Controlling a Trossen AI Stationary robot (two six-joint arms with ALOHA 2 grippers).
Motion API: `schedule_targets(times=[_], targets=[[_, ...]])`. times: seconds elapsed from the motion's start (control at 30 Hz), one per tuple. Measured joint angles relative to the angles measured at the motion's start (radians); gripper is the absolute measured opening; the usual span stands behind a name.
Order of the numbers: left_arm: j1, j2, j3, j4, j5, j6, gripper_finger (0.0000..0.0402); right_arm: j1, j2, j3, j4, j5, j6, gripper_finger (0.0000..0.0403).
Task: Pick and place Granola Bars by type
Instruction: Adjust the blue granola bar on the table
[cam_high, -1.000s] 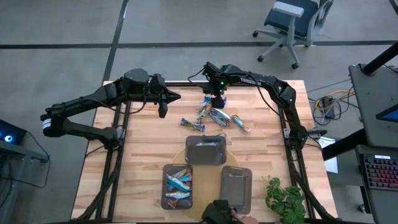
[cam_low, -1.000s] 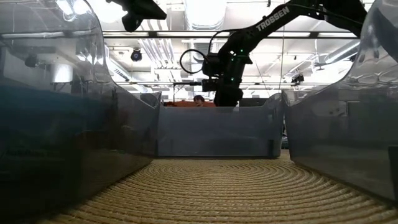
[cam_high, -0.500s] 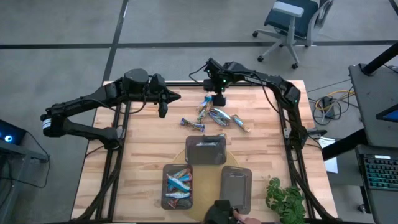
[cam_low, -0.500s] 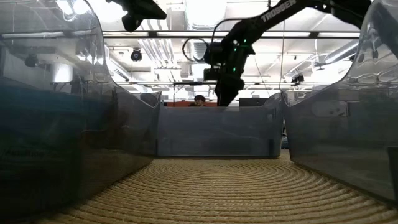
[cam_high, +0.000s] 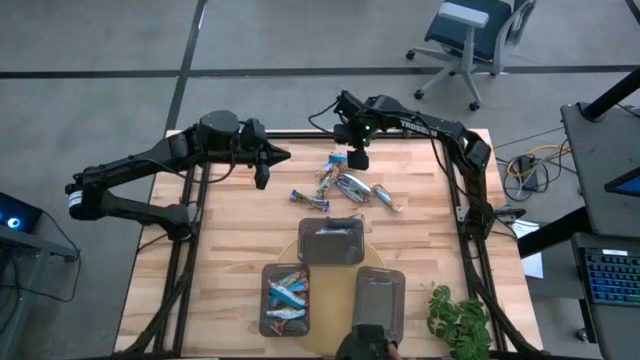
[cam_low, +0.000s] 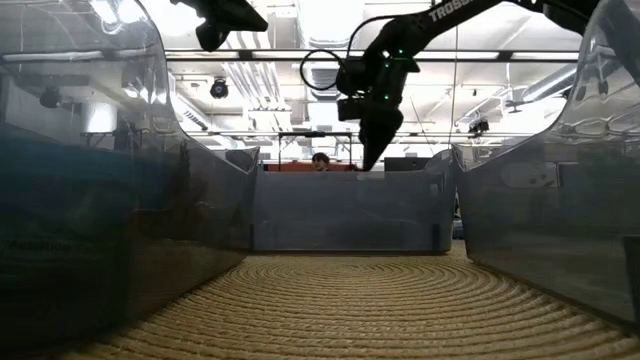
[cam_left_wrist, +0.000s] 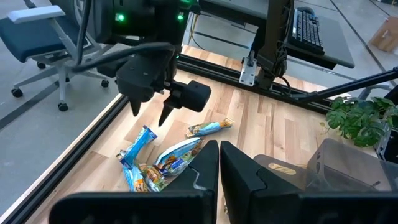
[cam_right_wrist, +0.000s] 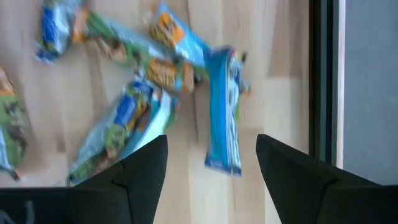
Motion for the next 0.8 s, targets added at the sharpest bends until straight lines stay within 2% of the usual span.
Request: schedule_targets(times=[0.2, 0.27, 0.5, 0.8], targets=[[0.000, 0.000, 0.000, 0.000, 0.000, 0.000, 0.0000, -0.011, 0.000, -0.001, -0.106, 0.025, -0.050, 0.0237], [0.000, 0.000, 0.000, 0.000, 0.000, 0.000, 0.0000, -0.017, 0.000, -0.003, -0.103, 0.054, -0.067, 0.0237], [0.000, 0.000, 0.000, 0.000, 0.000, 0.000, 0.0000, -0.047, 0.001, -0.029, -0.097, 0.056, -0.077, 0.0237], [0.000, 0.000, 0.000, -0.006, 0.000, 0.001, 0.0000, -0.080, 0.001, -0.043, -0.146, -0.026, -0.079, 0.0237]])
